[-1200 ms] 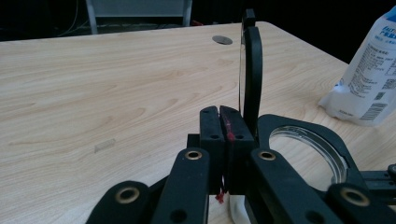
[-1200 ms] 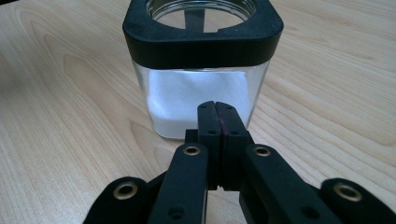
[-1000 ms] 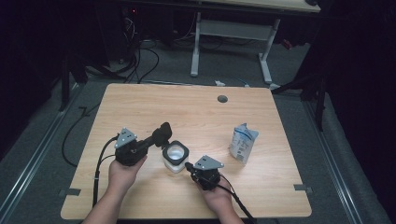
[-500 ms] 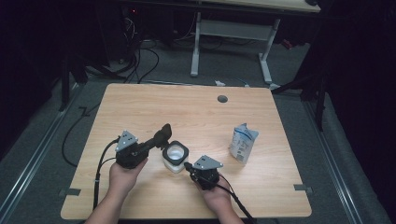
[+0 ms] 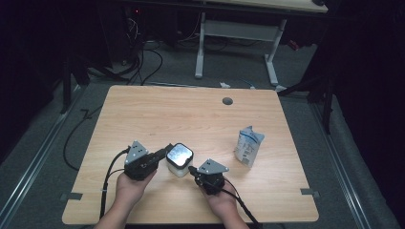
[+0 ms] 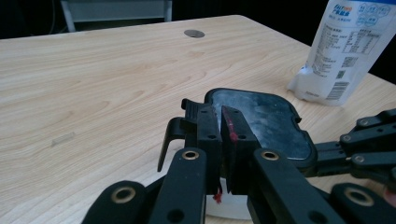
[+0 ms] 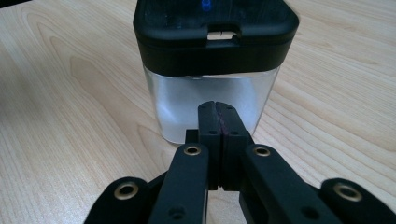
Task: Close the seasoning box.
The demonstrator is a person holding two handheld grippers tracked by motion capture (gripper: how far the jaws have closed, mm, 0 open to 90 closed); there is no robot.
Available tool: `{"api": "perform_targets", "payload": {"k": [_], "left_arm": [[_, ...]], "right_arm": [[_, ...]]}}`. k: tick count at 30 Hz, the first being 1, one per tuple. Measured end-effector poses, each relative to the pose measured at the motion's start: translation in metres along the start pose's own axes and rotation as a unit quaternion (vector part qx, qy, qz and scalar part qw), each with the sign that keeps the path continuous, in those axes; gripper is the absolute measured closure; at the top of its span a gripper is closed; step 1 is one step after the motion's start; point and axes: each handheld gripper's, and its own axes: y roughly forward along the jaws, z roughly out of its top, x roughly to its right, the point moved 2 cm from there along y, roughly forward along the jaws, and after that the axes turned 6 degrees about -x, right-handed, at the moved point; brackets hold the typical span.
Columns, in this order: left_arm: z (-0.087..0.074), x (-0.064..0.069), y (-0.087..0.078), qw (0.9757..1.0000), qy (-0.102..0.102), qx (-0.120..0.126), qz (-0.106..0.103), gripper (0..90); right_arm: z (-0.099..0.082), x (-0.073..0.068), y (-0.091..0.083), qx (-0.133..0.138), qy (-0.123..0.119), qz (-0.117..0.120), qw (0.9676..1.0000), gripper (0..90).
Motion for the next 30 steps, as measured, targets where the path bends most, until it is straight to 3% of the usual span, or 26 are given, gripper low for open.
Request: {"api": "perform_targets", "payload": {"k": [7,13,30], "left_arm": [[-0.014,-0.013,0.004,0.9995,-0.012,-0.020,0.022,87.5],[-0.025,-0.014,0.016,0.9987,-0.012,-0.045,0.023,87.6],[-0.015,-0.018,0.039,0.9983,-0.011,-0.052,0.023,90.0]], "right_arm": [[-0.002,0.001,-0.002,-0.002,0.001,-0.002,1.0000,89.8],[-0.003,0.002,-0.005,-0.001,0.002,-0.005,1.0000,89.8],[-0.008,0.006,-0.008,-0.002,0.006,-0.009,0.9999,89.5]]}}
